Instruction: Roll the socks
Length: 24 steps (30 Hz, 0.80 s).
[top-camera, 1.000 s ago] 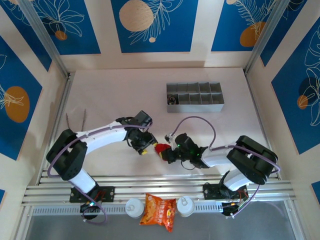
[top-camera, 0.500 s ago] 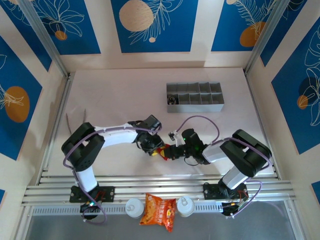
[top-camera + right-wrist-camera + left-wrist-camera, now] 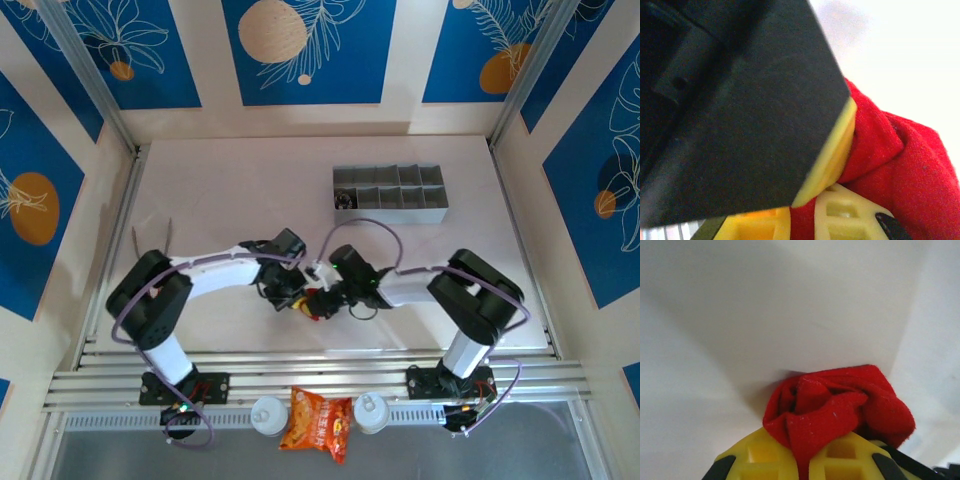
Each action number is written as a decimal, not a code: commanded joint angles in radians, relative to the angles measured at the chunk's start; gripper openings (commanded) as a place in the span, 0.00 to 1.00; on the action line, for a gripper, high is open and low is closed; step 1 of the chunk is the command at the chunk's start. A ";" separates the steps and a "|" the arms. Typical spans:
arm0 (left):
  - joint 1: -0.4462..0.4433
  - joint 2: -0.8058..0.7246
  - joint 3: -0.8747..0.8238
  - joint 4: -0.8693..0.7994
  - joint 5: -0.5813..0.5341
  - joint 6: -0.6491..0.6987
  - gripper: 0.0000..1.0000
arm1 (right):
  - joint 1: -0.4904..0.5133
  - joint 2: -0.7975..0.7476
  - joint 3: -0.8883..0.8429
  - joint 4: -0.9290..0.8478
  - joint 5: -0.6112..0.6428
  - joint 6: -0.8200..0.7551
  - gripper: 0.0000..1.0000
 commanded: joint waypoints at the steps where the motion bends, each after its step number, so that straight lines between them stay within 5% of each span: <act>1: 0.023 -0.086 -0.085 -0.304 -0.121 -0.026 0.00 | 0.063 0.088 0.129 -0.205 0.055 -0.259 0.09; 4: 0.023 -0.150 -0.135 -0.342 -0.137 -0.068 0.00 | 0.115 0.137 0.218 -0.231 0.053 -0.355 0.16; 10: 0.007 -0.101 -0.140 -0.320 -0.111 -0.110 0.00 | 0.196 0.029 0.136 -0.094 0.214 -0.391 0.47; 18: 0.001 0.038 -0.008 -0.450 -0.125 -0.117 0.00 | 0.288 -0.237 -0.046 -0.030 0.447 -0.369 0.56; 24: 0.002 0.120 0.058 -0.480 -0.108 -0.128 0.00 | 0.389 -0.240 -0.062 -0.039 0.605 -0.408 0.57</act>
